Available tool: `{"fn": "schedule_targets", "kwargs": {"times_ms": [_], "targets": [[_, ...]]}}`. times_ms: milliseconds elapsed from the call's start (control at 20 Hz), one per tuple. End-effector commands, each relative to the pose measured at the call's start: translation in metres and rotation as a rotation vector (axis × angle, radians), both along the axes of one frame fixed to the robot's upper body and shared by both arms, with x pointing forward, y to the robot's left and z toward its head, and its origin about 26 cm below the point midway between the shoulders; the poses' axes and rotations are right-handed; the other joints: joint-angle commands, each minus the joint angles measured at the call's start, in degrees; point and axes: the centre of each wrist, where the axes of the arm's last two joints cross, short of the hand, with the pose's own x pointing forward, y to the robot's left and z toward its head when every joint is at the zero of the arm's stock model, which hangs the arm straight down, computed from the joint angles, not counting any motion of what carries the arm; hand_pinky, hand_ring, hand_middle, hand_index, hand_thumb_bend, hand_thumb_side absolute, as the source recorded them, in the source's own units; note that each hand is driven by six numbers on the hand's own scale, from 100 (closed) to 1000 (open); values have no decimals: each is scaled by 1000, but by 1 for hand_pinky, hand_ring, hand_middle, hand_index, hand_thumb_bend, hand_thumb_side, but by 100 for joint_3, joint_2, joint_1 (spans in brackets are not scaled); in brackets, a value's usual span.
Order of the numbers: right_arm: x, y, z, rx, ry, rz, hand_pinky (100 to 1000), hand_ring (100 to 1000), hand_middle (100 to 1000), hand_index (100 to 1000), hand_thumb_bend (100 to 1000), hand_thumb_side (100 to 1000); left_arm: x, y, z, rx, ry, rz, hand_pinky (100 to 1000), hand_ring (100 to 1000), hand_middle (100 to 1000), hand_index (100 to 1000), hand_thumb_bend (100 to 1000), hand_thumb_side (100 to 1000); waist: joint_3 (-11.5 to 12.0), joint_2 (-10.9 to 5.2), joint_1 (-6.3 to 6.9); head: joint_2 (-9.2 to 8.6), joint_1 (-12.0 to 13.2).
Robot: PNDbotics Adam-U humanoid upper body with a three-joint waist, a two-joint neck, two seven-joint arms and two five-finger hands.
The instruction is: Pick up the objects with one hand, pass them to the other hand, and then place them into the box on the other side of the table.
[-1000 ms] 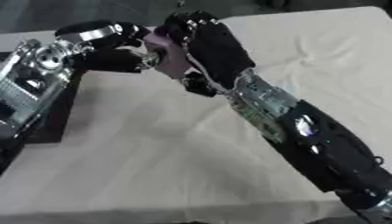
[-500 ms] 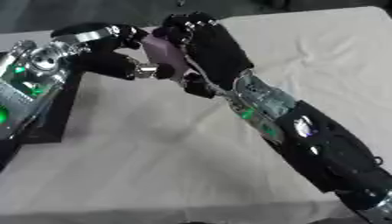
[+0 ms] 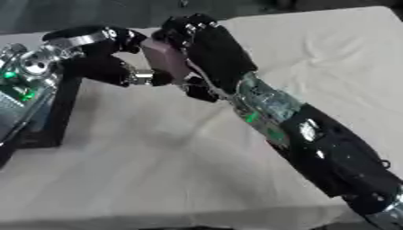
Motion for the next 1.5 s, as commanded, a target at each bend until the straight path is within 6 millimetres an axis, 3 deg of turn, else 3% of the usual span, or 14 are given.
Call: {"fn": "schedule_targets", "kwargs": {"times_ms": [50,550,900,1150,1200,1400,1500], "targets": [[-3,-1,10,-12,-25,14,691,631,551,664,239,100,3,-3,5,48,31,15,880,1000,909,893,681,446,4,-201,17,-42,0],[-6,4,11,-31,-21,28,689,626,548,659,240,100,10,-16,-2,56,36,41,879,1000,909,891,669,498,2,-210,28,-37,38],[-7,6,10,-41,-17,34,685,621,544,656,239,100,13,-24,-5,49,7,86,853,1000,891,871,587,561,2,-210,33,-68,71],[-8,8,9,-51,-16,45,679,619,541,654,238,100,14,-30,-7,42,2,106,813,1000,860,841,382,577,0,-210,37,-51,75],[-8,8,10,-50,-19,48,677,618,540,654,239,100,15,-31,-8,43,6,108,797,1000,842,826,294,569,-3,-209,38,-46,76],[-8,8,9,-54,-17,51,678,618,540,654,233,100,16,-32,-11,41,14,122,767,1000,813,797,119,592,-15,-205,37,-44,77],[-8,8,8,-56,-15,52,678,618,540,653,221,100,16,-33,-12,34,9,128,754,1000,808,792,100,601,-18,-203,36,-36,79]]}}
